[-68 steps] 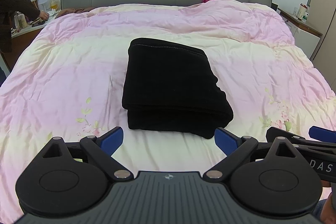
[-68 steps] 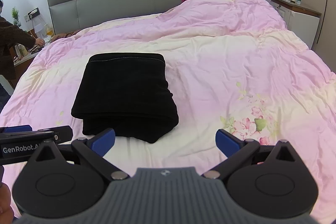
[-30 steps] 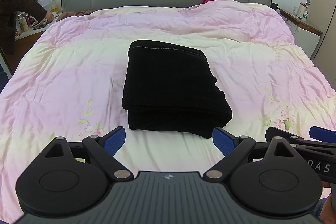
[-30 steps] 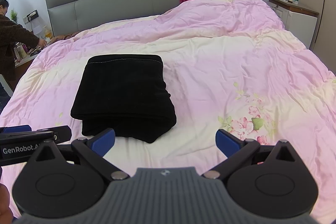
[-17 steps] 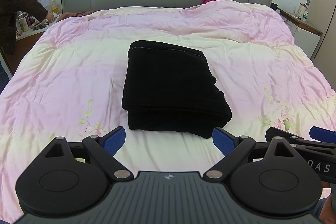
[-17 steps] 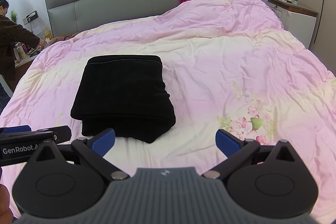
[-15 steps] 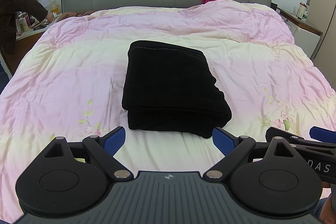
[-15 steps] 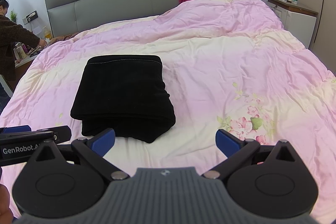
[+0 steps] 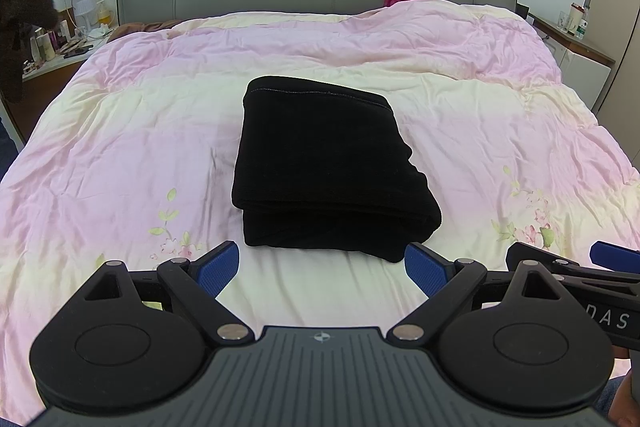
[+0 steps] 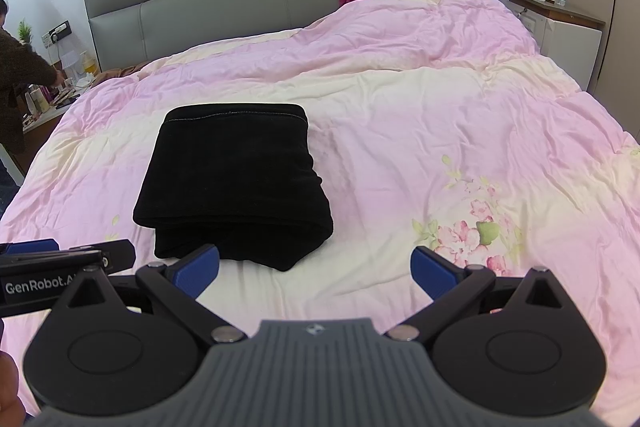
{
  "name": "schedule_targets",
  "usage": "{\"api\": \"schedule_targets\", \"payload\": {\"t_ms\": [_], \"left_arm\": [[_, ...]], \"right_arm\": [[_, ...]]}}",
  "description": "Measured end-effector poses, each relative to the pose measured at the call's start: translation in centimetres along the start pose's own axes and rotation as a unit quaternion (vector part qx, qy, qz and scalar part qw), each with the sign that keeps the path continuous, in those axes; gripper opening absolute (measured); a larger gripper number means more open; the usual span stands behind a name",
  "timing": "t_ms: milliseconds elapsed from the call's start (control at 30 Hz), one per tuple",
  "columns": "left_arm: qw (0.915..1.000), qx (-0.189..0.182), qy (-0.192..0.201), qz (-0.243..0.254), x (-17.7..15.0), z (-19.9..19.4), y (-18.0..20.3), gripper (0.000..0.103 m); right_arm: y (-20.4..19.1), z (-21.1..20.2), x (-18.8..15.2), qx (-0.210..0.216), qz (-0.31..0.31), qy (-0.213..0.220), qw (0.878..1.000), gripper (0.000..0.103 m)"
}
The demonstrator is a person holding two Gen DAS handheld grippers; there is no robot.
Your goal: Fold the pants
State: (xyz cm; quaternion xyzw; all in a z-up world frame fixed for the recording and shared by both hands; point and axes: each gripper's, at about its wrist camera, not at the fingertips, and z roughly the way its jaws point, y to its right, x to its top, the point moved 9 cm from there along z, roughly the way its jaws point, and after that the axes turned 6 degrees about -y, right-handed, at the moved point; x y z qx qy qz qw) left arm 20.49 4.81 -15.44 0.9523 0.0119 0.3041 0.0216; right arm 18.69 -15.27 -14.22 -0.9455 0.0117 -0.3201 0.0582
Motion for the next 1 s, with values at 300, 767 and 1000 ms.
{"api": "schedule_targets", "payload": {"t_ms": [300,767,1000], "left_arm": [[1.0000,0.000,0.000,0.000,-0.06,0.04,0.01,0.103],[1.0000,0.001,0.000,0.001,-0.05,-0.04,0.06,0.103],[0.9999,-0.002,0.010,0.011,0.27,-0.35,0.14,0.103]], "right_arm": [[0.02,0.01,0.00,0.000,0.000,0.000,1.000,0.098],[0.15,-0.05,-0.04,0.000,0.000,0.000,1.000,0.098],[0.26,-0.18,-0.17,0.001,0.002,0.002,1.000,0.098]]}}
